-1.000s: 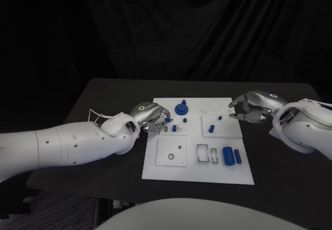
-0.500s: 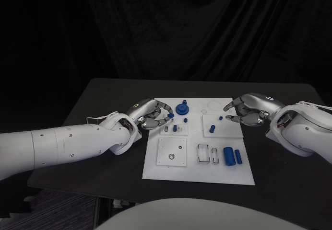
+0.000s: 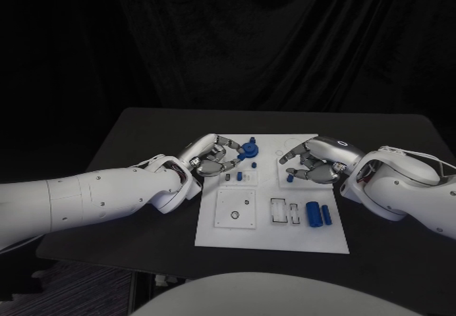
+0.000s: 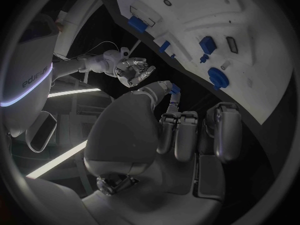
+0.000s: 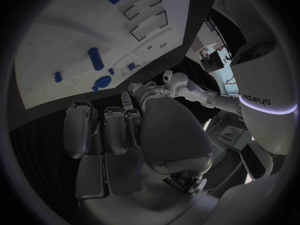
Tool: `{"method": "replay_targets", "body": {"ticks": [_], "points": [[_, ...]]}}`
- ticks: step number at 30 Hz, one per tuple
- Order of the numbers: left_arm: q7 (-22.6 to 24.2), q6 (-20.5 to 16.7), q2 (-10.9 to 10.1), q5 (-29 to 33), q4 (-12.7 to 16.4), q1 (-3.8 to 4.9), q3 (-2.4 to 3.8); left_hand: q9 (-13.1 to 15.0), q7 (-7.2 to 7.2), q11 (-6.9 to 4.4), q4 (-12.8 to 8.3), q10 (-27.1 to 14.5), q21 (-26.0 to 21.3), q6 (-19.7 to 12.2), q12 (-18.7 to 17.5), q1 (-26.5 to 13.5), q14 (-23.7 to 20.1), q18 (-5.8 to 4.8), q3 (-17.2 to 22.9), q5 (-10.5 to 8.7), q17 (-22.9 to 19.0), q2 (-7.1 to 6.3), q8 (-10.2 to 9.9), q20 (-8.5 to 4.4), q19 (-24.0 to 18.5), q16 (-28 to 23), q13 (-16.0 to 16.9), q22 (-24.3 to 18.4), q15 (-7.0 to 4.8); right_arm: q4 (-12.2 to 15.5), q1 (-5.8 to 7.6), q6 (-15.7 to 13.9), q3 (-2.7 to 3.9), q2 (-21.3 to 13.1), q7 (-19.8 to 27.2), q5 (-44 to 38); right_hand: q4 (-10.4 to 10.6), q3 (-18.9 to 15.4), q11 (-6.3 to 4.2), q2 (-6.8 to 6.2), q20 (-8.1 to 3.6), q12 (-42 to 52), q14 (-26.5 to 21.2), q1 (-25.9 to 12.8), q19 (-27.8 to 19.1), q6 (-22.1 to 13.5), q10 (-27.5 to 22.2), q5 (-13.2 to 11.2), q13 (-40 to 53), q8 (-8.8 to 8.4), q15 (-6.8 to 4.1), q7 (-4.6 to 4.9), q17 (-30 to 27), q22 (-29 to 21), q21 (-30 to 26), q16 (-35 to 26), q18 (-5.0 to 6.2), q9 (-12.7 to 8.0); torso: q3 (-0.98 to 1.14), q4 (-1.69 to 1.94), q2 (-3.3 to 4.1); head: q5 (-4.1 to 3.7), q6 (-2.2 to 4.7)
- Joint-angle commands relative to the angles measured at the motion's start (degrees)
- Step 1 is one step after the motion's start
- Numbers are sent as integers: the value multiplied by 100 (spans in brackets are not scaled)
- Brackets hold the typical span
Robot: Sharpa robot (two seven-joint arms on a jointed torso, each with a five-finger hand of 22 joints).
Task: Assemble the parts on the task board
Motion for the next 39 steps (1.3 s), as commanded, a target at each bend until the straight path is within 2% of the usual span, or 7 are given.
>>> {"method": "replay_targets", "body": {"ticks": [1,9,14,22,39], "points": [[334,190,22,302,1,-6,3,48,-37,-18,4,617,-7,22,15,24,605,37,-25,28,1509,36,18,-20,110,15,1500,1176,-10,-21,-26,-8,5,91,175,42,-4,36,-26,-27,-9,33,330,52,132,16,-7,41,522,-42,-18,18,236,1140,34,35,15,-12,-1,1,4,8,-1],[352,236,64,313,14,-7,3,49,-37,-18,1,617,-2,20,15,32,605,36,-28,34,1509,39,18,-20,112,15,1500,1178,-10,-128,-48,48,5,370,135,43,-23,93,-4,-66,-3,29,331,28,130,-68,-12,26,514,-112,-3,44,235,1138,31,37,14,-57,0,6,1,-25,-1],[321,296,113,315,7,-7,3,50,-35,-17,-2,617,4,16,15,42,605,35,-32,43,1509,44,17,-20,114,15,1500,1180,-10,-176,-52,72,5,509,127,44,-38,144,-5,-87,1,22,328,7,129,-166,-19,10,503,-176,0,56,229,1138,31,33,15,-102,1,1,0,-14,-1],[266,385,148,315,4,-8,3,49,-33,-15,-1,617,8,8,15,46,605,34,-36,48,1509,47,14,-20,115,15,1500,1181,-10,-211,-54,112,5,644,108,44,-44,164,-2,-101,2,14,329,-8,128,-219,-27,-11,491,-198,1,62,232,1137,30,36,16,-125,1,1,-1,-47,-1],[179,495,191,315,-4,-11,3,45,-23,-7,12,617,3,-21,15,46,605,35,-59,44,1509,58,0,-17,110,15,1500,1179,-5,-288,-55,158,5,800,88,44,-60,210,-7,-118,3,6,329,-40,126,-357,-35,-55,479,-215,0,65,237,1136,29,40,17,-186,0,-1,-2,-28,-1]]}}
